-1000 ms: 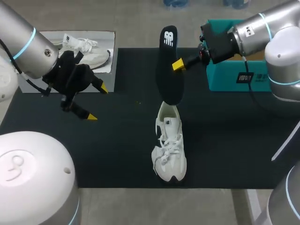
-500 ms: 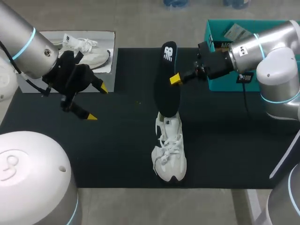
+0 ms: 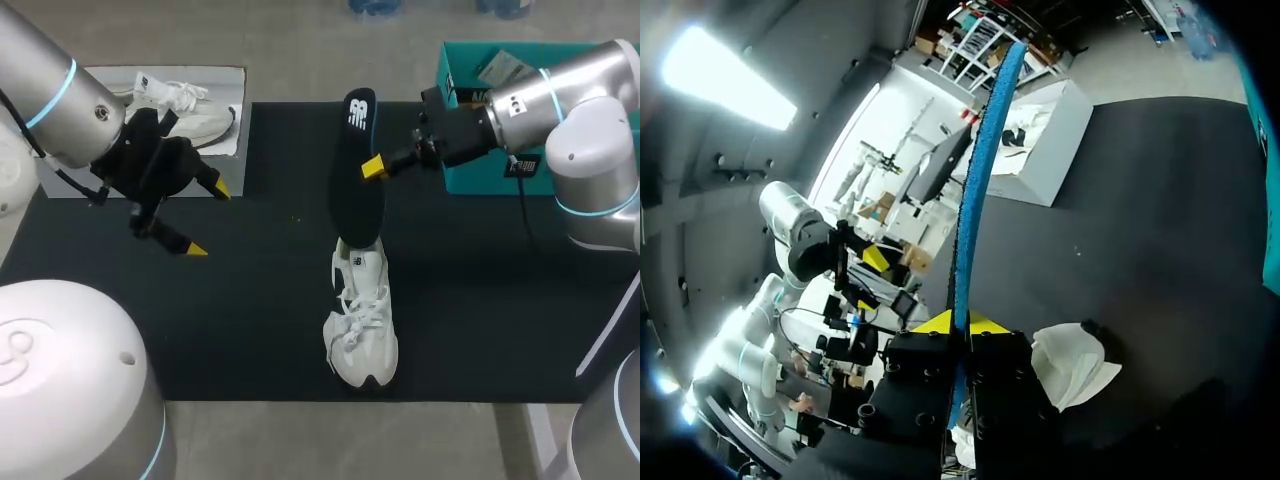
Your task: Take the shoe out of the shoebox, open the shoe tongue, remove and reinsert the insole, then place the shoe into the shoebox
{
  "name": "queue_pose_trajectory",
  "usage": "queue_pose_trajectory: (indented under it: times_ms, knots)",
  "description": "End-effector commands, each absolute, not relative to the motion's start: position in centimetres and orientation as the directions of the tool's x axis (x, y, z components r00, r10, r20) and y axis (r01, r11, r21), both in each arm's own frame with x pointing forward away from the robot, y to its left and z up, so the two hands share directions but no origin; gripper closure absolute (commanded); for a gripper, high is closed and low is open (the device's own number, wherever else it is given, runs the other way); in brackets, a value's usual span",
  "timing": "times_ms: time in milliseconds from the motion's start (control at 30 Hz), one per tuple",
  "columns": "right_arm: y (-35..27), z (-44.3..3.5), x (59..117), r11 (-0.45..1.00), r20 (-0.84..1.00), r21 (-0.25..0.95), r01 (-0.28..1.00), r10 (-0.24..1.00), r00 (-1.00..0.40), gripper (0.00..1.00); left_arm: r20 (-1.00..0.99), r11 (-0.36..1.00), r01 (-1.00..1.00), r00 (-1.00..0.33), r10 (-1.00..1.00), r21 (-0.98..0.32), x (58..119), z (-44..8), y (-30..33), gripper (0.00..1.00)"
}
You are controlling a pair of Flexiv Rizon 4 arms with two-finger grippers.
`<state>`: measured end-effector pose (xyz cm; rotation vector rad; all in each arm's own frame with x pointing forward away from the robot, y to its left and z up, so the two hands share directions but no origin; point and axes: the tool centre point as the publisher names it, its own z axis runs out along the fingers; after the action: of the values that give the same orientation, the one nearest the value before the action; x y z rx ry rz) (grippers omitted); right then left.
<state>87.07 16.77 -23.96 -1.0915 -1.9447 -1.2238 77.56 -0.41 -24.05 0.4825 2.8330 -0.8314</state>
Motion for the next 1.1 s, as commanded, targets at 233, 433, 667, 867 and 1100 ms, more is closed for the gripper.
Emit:
queue_pose_trajectory:
  times_ms: [233, 433, 667, 867, 1100]
  knots:
    - [16.6, -24.0, 87.3, 0.260, 0.802, 0.429, 0.865, 0.332, -0.497, 1.00, -0.230, 0.796, 0.345, -0.937, 0.262, -0.497, 77.5, -24.0, -0.3, 0.00]
    - [16.5, -24.3, 87.8, 0.258, 0.765, 0.469, 0.845, 0.358, -0.535, 1.00, -0.230, 0.796, 0.345, -0.937, 0.262, -0.497, 77.5, -24.0, -0.3, 0.00]
    - [16.3, -25.4, 89.2, 0.243, 0.754, 0.502, 0.830, 0.348, -0.558, 1.00, -0.230, 0.796, 0.345, -0.937, 0.262, -0.497, 77.5, -24.0, -0.3, 0.00]
    - [17.0, -27.1, 89.7, 0.256, 0.716, 0.546, 0.798, 0.351, -0.603, 1.00, -0.230, 0.796, 0.345, -0.937, 0.262, -0.497, 77.5, -24.0, -0.3, 0.00]
    - [17.4, -29.0, 88.3, 0.230, 0.708, 0.566, 0.792, 0.358, -0.610, 1.00, -0.230, 0.796, 0.345, -0.937, 0.262, -0.497, 77.5, -24.0, -0.3, 0.00]
